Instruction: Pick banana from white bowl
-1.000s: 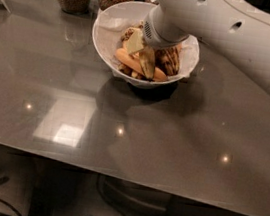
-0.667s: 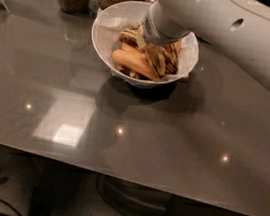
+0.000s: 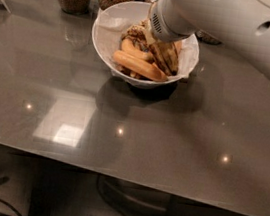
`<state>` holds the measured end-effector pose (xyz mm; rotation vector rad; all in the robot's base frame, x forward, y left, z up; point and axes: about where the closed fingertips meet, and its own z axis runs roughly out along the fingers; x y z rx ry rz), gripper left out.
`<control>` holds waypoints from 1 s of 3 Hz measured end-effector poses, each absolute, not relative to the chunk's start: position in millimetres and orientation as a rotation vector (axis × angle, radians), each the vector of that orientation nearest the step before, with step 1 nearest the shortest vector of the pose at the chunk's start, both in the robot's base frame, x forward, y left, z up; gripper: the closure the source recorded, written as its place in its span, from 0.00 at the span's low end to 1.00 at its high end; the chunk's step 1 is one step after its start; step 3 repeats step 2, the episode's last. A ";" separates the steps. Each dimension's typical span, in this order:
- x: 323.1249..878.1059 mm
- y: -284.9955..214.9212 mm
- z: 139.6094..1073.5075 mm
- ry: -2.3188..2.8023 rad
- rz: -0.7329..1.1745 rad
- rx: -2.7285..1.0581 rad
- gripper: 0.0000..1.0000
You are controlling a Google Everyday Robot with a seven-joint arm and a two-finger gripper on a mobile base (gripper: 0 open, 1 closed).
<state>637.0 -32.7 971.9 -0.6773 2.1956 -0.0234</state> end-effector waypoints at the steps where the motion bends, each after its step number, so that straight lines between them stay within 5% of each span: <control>1: 632.6 -60.8 979.1 2.122 0.038 -0.694 1.00; 3: 616.6 -103.8 986.1 2.104 0.119 -0.669 1.00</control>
Offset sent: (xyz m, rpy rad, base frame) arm -0.0777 -0.0795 0.0130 0.1358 -0.0270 0.4402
